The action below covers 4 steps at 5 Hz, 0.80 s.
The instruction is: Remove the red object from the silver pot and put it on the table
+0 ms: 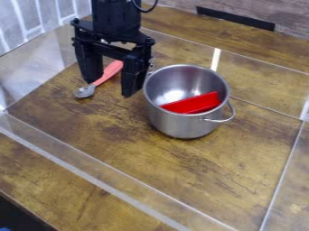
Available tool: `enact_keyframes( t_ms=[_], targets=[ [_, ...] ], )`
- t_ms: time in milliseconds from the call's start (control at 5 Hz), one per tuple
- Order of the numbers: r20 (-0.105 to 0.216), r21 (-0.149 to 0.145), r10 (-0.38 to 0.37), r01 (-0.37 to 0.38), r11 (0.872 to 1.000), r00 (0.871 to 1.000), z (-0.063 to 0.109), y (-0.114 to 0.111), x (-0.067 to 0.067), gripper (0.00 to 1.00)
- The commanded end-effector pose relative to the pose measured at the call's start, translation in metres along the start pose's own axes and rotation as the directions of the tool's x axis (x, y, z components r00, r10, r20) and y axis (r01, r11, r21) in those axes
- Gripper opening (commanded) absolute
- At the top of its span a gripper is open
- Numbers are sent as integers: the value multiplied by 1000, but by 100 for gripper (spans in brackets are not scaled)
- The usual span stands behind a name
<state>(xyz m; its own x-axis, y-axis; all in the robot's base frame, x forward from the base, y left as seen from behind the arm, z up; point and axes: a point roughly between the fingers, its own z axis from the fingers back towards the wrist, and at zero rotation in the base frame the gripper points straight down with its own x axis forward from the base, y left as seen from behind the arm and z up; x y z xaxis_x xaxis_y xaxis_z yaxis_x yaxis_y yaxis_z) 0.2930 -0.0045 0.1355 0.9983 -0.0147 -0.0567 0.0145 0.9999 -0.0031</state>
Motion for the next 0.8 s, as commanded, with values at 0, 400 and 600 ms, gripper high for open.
enact_keyframes(
  t_ms=[0, 400, 600],
  targets=[
    [-28, -5, -3, 3, 1000, 1000, -11, -2, -1, 100],
    [14, -4, -154, 154, 988, 988, -10, -30, 33, 100],
    [37, 16, -301, 300, 954, 953, -5, -48, 53, 100]
  ],
)
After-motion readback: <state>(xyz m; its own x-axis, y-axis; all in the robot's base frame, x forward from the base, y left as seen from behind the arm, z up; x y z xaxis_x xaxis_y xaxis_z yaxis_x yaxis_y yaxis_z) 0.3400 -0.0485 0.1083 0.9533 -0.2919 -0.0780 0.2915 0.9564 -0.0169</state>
